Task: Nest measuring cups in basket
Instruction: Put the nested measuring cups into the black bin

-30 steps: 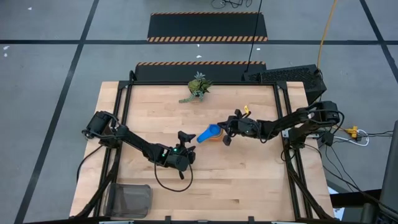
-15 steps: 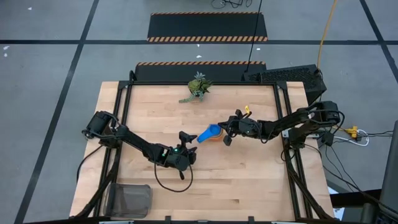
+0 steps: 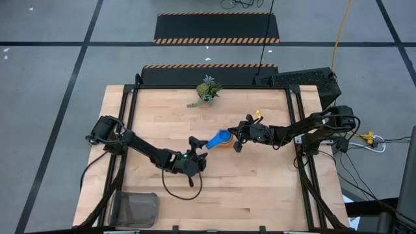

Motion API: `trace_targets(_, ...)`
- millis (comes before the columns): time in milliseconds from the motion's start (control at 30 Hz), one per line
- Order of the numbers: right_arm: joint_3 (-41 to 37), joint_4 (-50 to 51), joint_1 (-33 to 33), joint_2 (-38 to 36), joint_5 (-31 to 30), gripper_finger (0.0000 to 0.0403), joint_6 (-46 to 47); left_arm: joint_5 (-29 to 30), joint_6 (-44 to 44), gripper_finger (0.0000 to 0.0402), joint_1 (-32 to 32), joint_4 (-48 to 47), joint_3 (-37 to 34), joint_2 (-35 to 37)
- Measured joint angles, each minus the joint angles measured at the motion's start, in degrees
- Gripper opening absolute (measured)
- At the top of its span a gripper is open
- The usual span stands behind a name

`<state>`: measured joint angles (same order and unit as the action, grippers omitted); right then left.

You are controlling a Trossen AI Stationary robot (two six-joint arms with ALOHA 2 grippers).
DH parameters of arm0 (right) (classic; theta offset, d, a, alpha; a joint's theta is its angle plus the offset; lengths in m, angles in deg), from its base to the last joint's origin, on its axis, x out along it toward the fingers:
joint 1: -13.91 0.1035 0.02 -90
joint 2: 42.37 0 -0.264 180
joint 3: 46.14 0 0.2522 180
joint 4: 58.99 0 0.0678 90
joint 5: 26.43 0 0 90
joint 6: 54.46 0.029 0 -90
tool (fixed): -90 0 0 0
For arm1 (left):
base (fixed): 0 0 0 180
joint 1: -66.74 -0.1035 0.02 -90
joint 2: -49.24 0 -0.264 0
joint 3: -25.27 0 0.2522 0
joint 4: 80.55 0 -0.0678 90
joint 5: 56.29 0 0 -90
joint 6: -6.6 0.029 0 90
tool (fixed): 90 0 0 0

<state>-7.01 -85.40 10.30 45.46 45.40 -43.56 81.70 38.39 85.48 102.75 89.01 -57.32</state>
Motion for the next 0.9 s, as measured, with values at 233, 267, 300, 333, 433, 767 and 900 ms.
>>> trace_targets(233,0.00,0.64,-0.02,0.00,-0.02,0.0000,0.01,-1.27,4.40,0.0349,-0.78,1.76,0.00,-3.76)
trace_targets(267,0.00,0.74,-0.02,0.00,-0.02,0.0000,0.02,-1.09,4.90,0.0349,-0.77,2.59,0.00,-4.39)
trace_targets(300,0.00,0.95,-0.02,0.00,-0.03,0.0000,0.01,-0.90,5.29,0.0349,-0.73,4.08,0.05,-4.93)
trace_targets(333,0.00,1.14,-0.02,0.00,-0.04,0.0000,0.02,-0.28,5.82,0.0349,-0.54,5.23,0.15,-5.40)
trace_targets(433,0.00,1.62,-0.02,0.00,-0.08,0.0000,0.01,2.30,7.31,0.0349,-0.08,9.09,0.11,-6.54)
trace_targets(767,0.00,1.78,-0.04,0.00,-0.17,0.0000,-0.01,2.94,10.18,0.0349,-1.27,9.69,0.09,-6.74)
trace_targets(900,-0.02,1.80,-0.04,0.01,-0.17,0.0000,-0.01,2.03,10.66,0.0349,-2.05,8.92,0.11,-6.68)
